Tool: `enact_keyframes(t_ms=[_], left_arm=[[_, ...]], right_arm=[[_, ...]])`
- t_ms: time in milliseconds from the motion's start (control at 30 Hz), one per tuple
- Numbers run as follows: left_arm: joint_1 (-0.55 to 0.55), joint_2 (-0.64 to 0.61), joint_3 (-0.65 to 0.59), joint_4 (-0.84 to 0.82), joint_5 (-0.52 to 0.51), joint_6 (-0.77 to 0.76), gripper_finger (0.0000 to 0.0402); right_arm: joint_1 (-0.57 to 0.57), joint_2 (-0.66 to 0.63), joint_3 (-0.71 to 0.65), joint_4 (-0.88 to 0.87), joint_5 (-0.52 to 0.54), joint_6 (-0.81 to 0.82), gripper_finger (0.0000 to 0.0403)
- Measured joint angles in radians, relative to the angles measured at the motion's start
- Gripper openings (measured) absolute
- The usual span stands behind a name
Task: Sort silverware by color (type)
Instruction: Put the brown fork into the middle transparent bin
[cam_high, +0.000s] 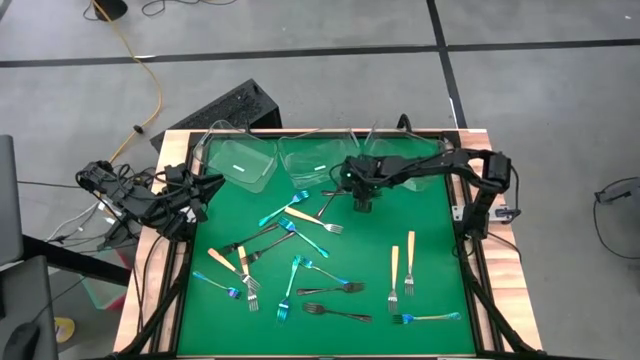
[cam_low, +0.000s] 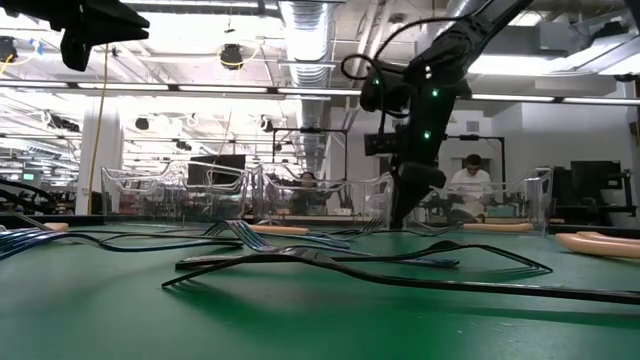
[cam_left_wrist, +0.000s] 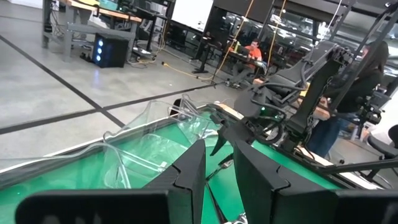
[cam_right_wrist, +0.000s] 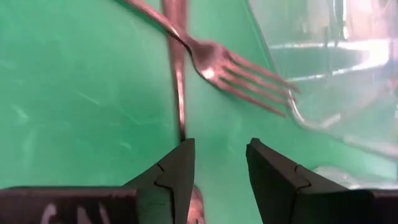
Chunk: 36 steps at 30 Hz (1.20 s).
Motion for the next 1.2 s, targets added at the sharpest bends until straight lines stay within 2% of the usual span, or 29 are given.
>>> enact_keyframes(t_ms=[267,600,833,1000,1200], left_arm=[[0.000,0.000,0.000,-0.005,0.000,0.000,0.0069],[0.000,0.000,0.000,-0.005,0.003,0.000,0.0069],[0.000,0.000,0.000,-0.005,0.003,-0.008,0.0069],[0.000,0.000,0.000,-0.007,0.003,-0.008,0.0069],[0.000,0.000,0.000,-0.007,0.003,-0.009,0.0069]], right_arm=[[0.065,0.009,0.024,-0.002,0.155,-0.003,0.0165],[0.076,0.107,0.028,-0.009,0.206,0.047,0.0165],[0.147,0.079,0.024,-0.062,0.166,0.045,0.0165],[0.187,0.049,0.022,-0.097,0.045,0.056,0.0165],[0.207,0.034,0.022,-0.113,0.012,0.145,0.0165]])
